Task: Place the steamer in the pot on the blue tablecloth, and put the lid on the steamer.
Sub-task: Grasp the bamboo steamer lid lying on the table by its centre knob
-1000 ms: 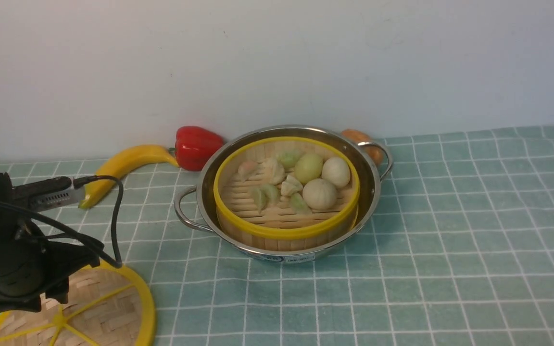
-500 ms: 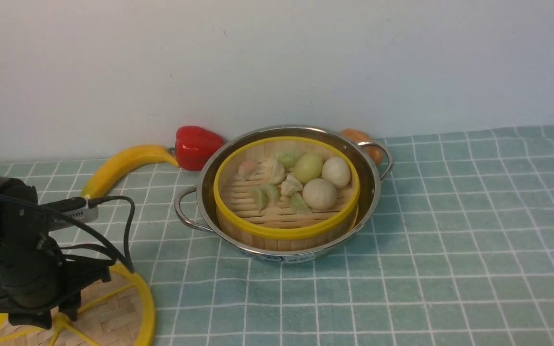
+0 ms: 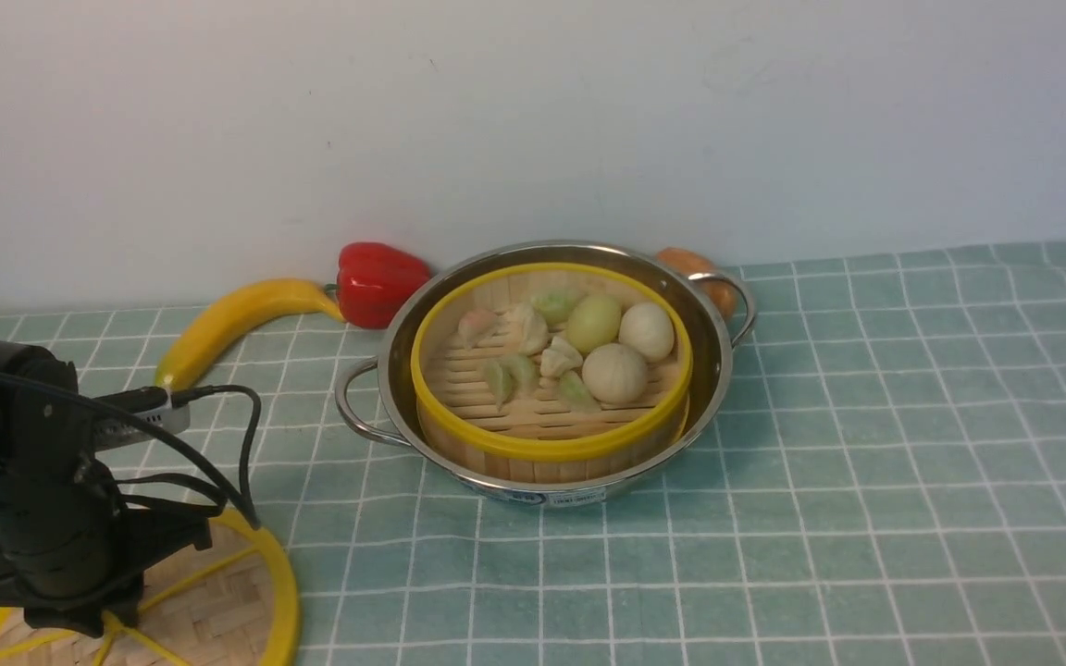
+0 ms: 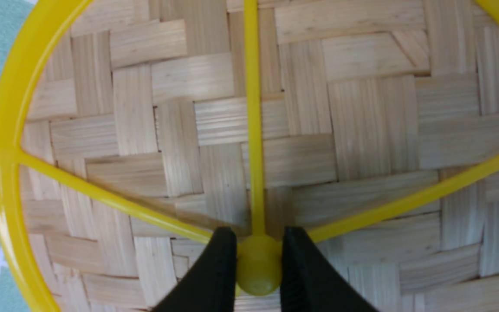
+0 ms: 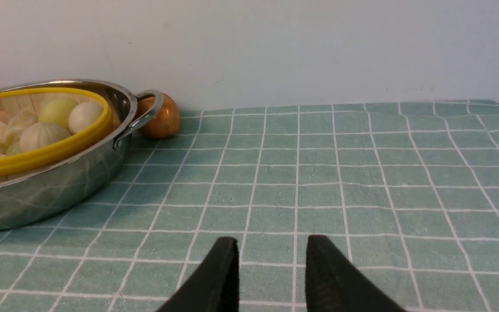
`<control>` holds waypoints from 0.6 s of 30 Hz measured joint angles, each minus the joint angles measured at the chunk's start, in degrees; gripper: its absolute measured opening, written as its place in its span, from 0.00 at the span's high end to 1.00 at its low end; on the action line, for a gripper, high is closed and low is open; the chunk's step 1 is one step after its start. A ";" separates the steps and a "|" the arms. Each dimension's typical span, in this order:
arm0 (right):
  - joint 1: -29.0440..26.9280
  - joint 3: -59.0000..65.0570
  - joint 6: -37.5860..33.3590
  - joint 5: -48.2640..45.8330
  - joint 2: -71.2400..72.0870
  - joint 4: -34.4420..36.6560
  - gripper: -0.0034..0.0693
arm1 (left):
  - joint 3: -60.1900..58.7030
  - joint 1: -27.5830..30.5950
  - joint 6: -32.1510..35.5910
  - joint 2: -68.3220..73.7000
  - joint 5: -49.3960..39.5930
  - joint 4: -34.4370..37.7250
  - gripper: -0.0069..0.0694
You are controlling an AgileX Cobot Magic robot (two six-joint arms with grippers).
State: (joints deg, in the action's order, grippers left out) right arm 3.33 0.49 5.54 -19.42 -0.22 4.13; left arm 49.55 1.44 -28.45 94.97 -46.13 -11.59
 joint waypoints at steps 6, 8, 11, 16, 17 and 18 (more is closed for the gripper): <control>0.00 0.00 0.00 0.00 0.00 0.12 0.62 | 1.93 0.00 5.71 -1.29 -1.83 -0.73 0.75; 0.00 0.00 0.00 0.00 0.00 0.12 0.62 | 4.16 0.00 8.53 -3.31 -3.81 -1.68 0.75; 0.00 0.00 0.00 0.00 0.00 0.12 0.62 | 8.94 0.00 13.94 -7.11 -8.31 -2.82 0.75; 0.00 0.00 0.05 0.00 0.00 0.07 0.62 | 19.62 0.00 24.15 -12.84 -14.71 -1.68 0.75; 0.00 0.00 0.05 0.00 0.00 0.07 0.62 | 21.86 0.00 25.21 -13.20 -15.14 -0.24 0.75; 0.00 0.00 0.05 0.00 0.00 0.07 0.62 | 22.32 0.00 25.44 -13.33 -15.26 0.14 0.75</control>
State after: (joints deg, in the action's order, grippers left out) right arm 3.33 0.49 5.59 -19.42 -0.22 4.20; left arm 71.86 1.44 -3.01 81.64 -61.39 -11.45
